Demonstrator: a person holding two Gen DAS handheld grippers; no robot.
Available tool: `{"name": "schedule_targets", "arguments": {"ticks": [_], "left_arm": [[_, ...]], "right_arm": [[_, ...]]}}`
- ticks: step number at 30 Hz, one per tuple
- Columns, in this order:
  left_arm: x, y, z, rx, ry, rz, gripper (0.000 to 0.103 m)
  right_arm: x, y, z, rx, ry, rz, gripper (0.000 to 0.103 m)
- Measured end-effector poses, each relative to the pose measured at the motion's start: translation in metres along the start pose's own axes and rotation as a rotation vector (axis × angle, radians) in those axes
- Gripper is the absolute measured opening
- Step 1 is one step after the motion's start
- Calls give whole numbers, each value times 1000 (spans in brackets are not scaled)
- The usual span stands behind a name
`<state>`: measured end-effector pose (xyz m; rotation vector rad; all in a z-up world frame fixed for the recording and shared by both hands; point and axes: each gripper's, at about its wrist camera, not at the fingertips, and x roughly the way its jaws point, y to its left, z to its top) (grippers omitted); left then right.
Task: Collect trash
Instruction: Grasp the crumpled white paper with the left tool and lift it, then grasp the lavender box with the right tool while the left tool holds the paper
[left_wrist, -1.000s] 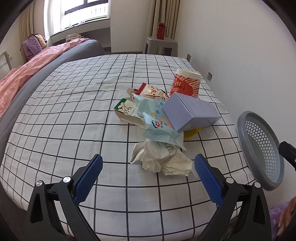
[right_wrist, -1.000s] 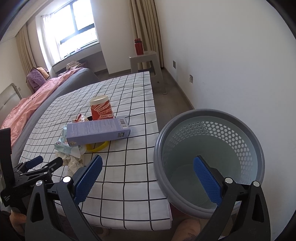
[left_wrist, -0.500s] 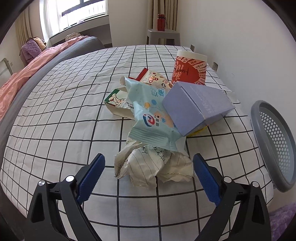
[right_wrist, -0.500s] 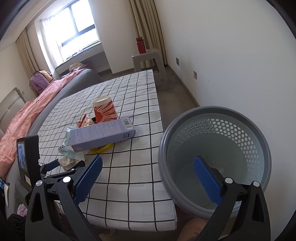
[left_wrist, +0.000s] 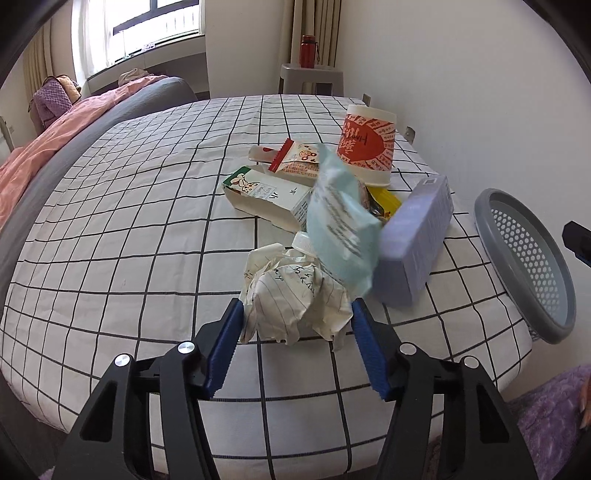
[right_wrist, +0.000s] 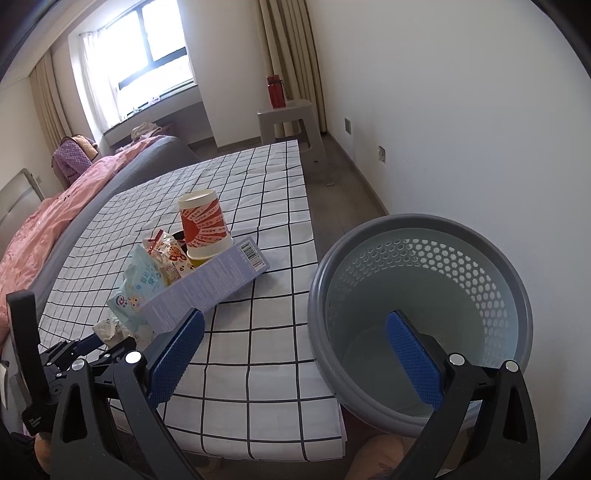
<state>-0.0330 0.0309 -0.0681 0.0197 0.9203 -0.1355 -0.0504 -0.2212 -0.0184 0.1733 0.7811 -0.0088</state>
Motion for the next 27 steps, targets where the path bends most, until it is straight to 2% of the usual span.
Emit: {"name": "schedule_targets", "arguments": {"ticks": [11, 16, 22, 27], "left_arm": [[-34, 6, -12, 8, -78, -45, 58], [-42, 15, -9, -8, -106, -23, 58], [-48, 26, 13, -16, -114, -8, 58], [-55, 27, 41, 1, -143, -7, 58]], "right_arm": [[5, 13, -4, -54, 2, -48, 97], [8, 19, -6, -70, 7, -50, 97], [26, 29, -6, -12, 74, 16, 97], [47, 57, -10, -43, 126, 48, 97]]}}
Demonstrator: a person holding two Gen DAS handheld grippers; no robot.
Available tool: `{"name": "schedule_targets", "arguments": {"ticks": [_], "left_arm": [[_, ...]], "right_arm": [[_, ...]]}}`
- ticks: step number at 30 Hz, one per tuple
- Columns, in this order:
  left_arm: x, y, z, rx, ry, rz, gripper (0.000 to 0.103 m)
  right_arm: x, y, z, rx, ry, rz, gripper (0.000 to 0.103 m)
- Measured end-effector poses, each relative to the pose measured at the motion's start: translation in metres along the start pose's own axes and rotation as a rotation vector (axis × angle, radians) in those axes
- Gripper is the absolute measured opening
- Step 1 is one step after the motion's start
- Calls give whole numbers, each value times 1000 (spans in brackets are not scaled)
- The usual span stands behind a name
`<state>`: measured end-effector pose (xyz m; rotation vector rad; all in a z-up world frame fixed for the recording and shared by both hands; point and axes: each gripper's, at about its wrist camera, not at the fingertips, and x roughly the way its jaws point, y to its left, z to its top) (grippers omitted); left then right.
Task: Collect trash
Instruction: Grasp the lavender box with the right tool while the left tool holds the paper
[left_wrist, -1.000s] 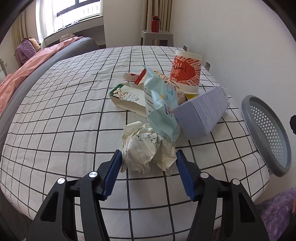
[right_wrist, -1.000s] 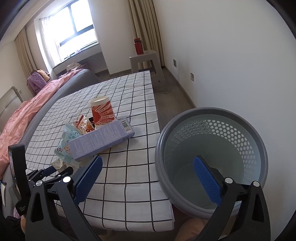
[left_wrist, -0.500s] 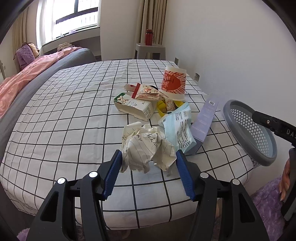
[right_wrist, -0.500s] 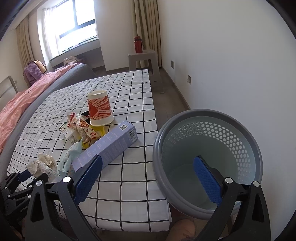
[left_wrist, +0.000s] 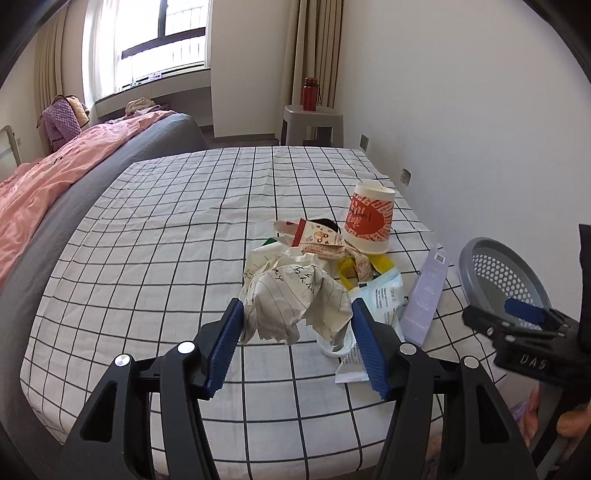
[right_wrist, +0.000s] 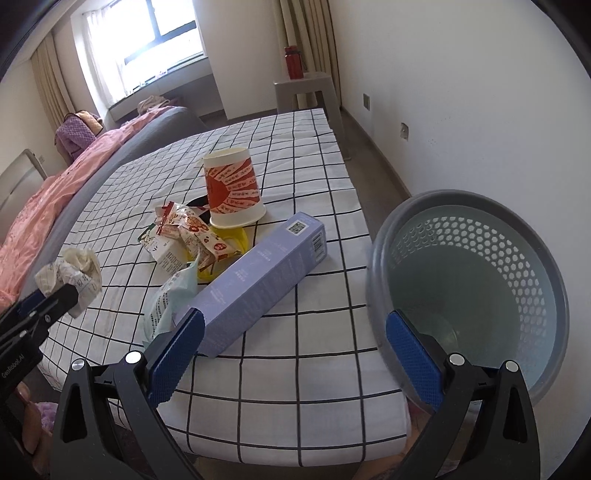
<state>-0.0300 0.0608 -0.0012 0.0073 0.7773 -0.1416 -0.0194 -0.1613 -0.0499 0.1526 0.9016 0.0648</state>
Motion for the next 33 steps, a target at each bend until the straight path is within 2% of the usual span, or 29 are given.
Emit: {"name": "schedule_targets", "arguments": {"ticks": [4, 7, 12, 20, 28, 33], "left_arm": [[-2, -3, 19, 25, -44, -1, 58], [2, -5, 21, 33, -65, 11, 58], [14, -2, 14, 16, -20, -14, 58], [14, 3, 8, 10, -19, 3, 59], [14, -1, 9, 4, -19, 0, 59], [14, -3, 6, 20, -19, 7, 59]], "right_arm": [[16, 21, 1, -48, 23, -16, 97], [26, 28, 0, -67, 44, -19, 97], [34, 27, -1, -64, 67, -33, 97], [30, 13, 0, -51, 36, -128, 97], [29, 9, 14, 59, 46, -74, 97], [47, 17, 29, 97, 68, -114, 97]]}}
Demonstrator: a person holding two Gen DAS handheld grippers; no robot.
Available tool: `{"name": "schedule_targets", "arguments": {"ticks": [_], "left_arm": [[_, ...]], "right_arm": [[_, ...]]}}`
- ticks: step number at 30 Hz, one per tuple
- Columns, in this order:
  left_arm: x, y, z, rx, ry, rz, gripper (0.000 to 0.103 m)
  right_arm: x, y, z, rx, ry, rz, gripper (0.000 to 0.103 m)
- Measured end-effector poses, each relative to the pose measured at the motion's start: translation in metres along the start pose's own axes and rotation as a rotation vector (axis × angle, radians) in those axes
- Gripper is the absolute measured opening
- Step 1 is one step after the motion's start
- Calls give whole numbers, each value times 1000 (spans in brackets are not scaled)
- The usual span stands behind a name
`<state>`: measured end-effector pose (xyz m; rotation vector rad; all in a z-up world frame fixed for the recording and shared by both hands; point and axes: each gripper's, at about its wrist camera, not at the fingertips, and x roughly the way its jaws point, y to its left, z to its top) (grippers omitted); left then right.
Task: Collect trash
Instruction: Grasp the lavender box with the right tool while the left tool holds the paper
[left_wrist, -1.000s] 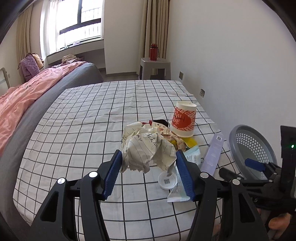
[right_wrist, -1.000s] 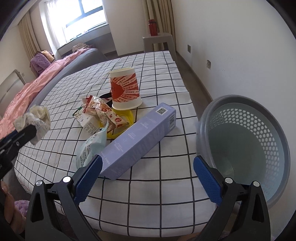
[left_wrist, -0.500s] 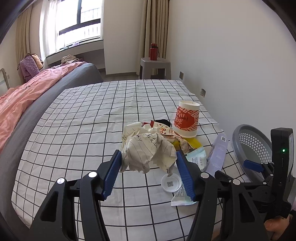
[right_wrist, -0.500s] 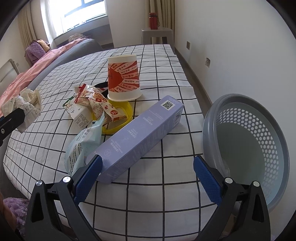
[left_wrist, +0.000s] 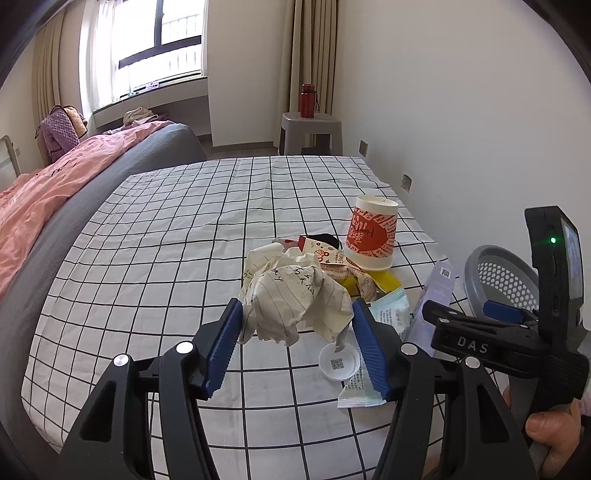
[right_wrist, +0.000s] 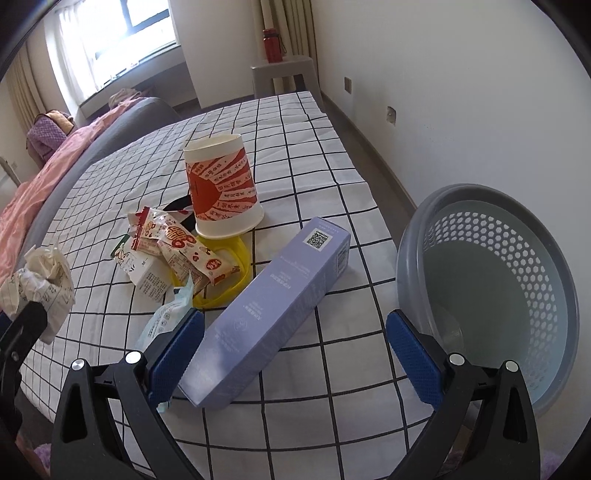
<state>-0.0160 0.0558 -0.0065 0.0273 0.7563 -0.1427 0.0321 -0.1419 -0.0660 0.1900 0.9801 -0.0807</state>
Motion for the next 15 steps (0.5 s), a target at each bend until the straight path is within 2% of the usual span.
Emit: {"name": "schedule_targets", "arguments": {"ticks": [4, 7, 10, 15], "left_arm": [[3, 2, -1, 0, 9, 9, 59], [5, 4, -1, -4, 15, 11, 59], [6, 3, -1, -7, 20, 7, 59], [8, -2, -2, 2, 18, 6, 59]], "right_arm": [[19, 1, 3, 20, 59, -12, 96], [21, 0, 1, 13, 74, 26, 90], [17, 4, 0, -50, 72, 48, 73], [8, 12, -6, -187, 63, 88, 56]]}}
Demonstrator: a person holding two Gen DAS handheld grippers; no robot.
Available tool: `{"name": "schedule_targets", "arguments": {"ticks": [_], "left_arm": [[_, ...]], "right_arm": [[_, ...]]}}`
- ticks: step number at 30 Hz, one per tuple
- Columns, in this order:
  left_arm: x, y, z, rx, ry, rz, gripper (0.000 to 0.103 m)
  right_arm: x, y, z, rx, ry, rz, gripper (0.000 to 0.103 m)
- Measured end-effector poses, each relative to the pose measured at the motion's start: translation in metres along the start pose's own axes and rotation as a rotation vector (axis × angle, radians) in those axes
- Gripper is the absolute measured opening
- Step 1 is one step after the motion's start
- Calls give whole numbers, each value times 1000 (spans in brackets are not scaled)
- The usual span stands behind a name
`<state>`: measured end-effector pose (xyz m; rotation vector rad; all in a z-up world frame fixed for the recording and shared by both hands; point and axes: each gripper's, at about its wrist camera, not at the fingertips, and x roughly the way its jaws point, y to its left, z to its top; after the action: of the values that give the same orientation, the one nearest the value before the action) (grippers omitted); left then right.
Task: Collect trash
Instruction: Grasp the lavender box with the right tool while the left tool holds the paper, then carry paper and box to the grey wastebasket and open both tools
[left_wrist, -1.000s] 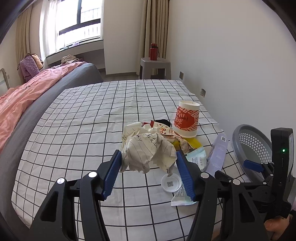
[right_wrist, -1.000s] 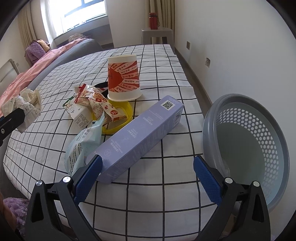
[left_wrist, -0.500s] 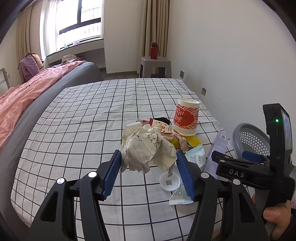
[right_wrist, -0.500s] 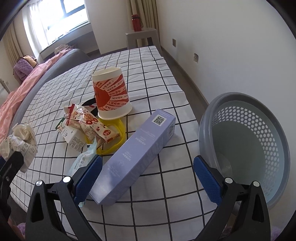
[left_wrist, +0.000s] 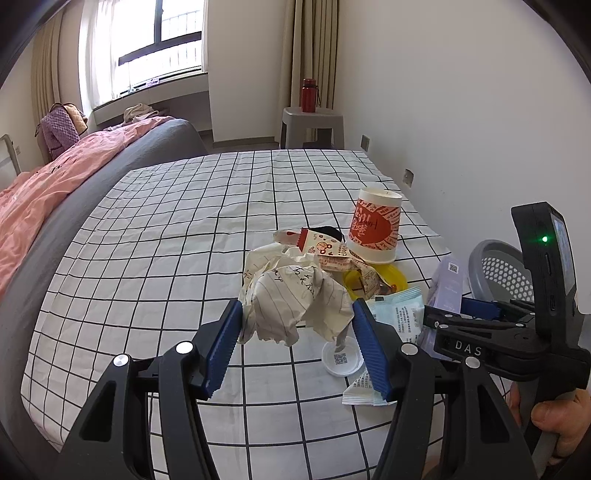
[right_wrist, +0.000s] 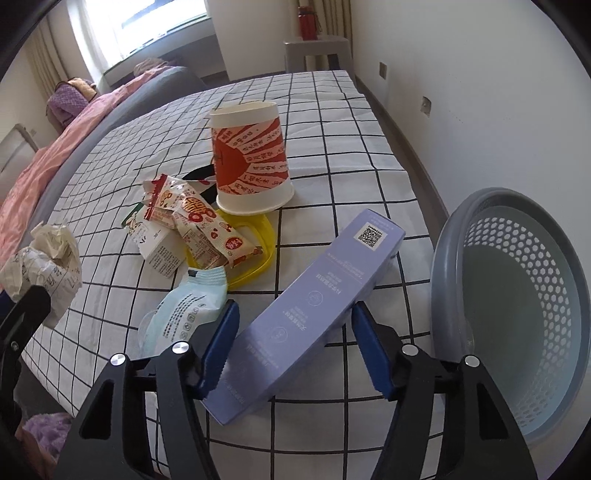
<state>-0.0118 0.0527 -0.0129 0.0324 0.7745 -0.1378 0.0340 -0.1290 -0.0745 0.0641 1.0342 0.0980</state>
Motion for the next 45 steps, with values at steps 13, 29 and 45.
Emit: {"name": "schedule_targets", "arguments": {"ticks": [13, 29, 45], "left_arm": [[5, -8, -3, 13, 10, 10, 59], [11, -36, -2, 27, 42, -55, 59], [6, -131, -3, 170, 35, -178, 59]], "right_arm": [[-2, -9, -10, -40, 12, -18, 43], [-5, -31, -13, 65, -28, -10, 31], [-95, -145, -49, 220, -162, -54, 31]]}}
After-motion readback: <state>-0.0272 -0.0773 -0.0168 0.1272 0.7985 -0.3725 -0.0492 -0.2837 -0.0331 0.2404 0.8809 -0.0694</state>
